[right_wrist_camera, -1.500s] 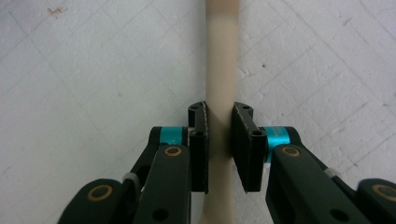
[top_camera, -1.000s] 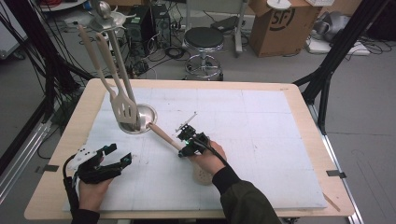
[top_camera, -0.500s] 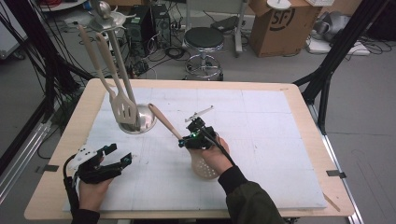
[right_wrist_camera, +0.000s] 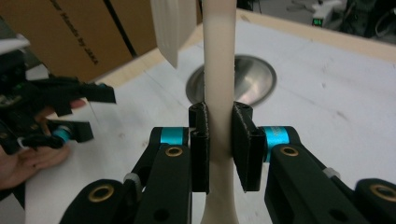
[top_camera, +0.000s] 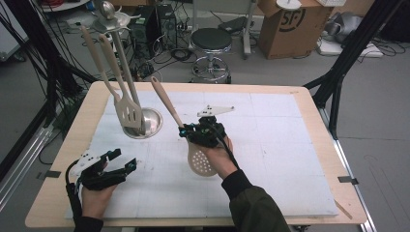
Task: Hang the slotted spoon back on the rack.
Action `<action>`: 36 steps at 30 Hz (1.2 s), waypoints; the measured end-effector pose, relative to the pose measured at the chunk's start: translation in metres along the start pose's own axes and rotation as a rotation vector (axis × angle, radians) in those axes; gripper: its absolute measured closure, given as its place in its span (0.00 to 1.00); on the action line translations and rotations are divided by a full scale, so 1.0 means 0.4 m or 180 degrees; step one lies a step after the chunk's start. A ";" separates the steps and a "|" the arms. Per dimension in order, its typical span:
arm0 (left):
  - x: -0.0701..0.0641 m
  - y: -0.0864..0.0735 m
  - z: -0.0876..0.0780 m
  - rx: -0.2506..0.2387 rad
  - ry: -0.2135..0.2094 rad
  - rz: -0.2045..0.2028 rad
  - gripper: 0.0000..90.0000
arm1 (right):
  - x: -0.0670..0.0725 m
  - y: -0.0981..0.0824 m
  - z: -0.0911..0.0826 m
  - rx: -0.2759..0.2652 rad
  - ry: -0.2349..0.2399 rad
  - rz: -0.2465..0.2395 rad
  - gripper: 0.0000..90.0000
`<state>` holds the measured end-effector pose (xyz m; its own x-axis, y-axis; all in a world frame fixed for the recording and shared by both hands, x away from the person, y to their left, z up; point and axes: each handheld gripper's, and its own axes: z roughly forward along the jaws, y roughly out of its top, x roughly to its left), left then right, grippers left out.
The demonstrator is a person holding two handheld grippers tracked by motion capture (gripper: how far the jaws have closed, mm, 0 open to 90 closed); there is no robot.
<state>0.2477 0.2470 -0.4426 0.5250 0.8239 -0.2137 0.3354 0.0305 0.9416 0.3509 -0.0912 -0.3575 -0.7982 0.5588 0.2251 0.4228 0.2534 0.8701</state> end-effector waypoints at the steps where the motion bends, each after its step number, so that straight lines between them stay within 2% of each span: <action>1: 0.000 0.000 0.001 0.0004 -0.0006 -0.0003 0.25 | 0.003 0.003 0.000 -0.0046 0.0006 -0.0016 0.87; 8: -0.001 0.000 0.000 -0.0003 -0.0008 -0.0003 0.25 | 0.038 0.034 0.002 -0.0615 0.0130 -0.0224 0.87; 12: 0.000 0.000 -0.001 -0.0017 -0.0006 -0.0012 0.25 | 0.051 0.053 0.009 -0.0788 0.0205 -0.0254 0.87; 17: 0.001 0.000 -0.002 -0.0019 -0.0010 -0.0012 0.25 | 0.054 0.075 0.019 -0.1007 0.0307 -0.0208 0.87; 24: 0.003 0.000 -0.003 -0.0029 -0.0001 -0.0016 0.25 | 0.046 0.109 0.037 -0.1105 0.0371 -0.0144 0.87; 36: 0.006 -0.001 -0.008 -0.0042 0.0019 -0.0041 0.25 | 0.051 0.157 0.053 -0.1210 0.0441 -0.0161 0.87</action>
<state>0.2462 0.2506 -0.4428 0.5159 0.8268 -0.2243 0.3317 0.0486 0.9421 0.3702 -0.0470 -0.3076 -0.8752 0.4347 0.2122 0.2134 -0.0467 0.9759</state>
